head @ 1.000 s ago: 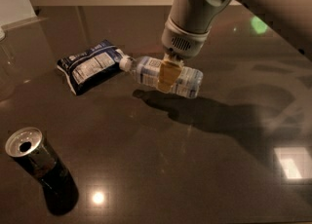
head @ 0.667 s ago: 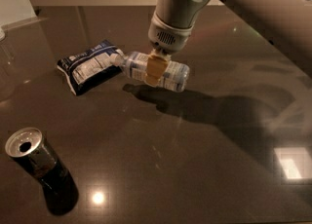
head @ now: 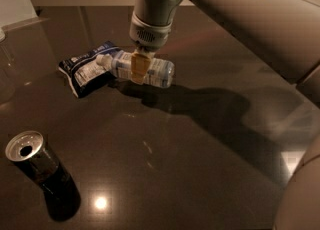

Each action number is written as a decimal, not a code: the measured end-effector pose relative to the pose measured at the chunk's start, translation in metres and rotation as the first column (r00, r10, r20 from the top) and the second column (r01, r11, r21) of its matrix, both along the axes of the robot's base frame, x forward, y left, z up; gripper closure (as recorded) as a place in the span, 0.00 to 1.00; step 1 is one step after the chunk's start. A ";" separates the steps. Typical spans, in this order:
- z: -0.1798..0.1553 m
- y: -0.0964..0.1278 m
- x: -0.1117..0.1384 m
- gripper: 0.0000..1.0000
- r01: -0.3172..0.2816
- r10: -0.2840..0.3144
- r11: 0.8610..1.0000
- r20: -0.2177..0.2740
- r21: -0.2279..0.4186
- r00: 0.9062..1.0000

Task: Move blue plastic bottle near blue chip bag

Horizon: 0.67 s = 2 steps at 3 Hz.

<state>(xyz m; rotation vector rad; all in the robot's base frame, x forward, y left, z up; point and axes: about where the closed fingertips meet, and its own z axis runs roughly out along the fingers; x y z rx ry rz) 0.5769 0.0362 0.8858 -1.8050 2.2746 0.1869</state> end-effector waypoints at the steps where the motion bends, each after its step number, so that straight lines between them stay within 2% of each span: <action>1: -0.009 0.007 0.006 0.59 -0.011 0.011 1.000 -0.008 -0.021 1.000; 2: -0.015 0.011 0.007 0.35 -0.019 0.019 0.999 -0.015 -0.033 1.000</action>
Offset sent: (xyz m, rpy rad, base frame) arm 0.0065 0.0119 -0.0208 -0.0528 0.0279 0.0264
